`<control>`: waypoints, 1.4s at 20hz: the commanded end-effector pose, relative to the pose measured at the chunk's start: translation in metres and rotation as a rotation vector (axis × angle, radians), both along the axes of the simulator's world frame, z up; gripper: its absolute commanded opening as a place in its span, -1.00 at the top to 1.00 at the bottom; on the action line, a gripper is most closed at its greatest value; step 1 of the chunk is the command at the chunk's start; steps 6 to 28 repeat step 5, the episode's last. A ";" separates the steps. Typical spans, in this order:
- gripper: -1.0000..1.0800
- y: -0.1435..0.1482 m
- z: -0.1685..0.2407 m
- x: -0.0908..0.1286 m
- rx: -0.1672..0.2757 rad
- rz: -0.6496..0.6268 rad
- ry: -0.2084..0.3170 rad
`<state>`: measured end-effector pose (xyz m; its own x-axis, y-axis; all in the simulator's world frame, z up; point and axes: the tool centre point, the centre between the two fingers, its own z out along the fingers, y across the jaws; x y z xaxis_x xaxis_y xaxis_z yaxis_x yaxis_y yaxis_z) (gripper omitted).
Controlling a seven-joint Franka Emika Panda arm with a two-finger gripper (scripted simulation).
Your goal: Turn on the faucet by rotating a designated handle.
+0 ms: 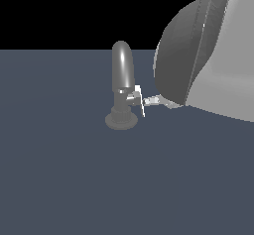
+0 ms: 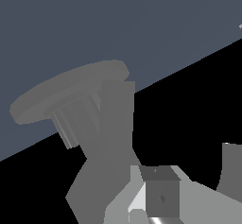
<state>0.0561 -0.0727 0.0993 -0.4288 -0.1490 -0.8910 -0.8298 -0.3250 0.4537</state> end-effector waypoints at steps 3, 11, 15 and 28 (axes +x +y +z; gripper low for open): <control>1.00 0.010 -0.059 -0.001 -0.039 -0.054 0.061; 1.00 0.010 -0.060 -0.001 -0.039 -0.054 0.061; 1.00 0.010 -0.060 -0.001 -0.039 -0.054 0.061; 1.00 0.010 -0.060 -0.001 -0.039 -0.054 0.061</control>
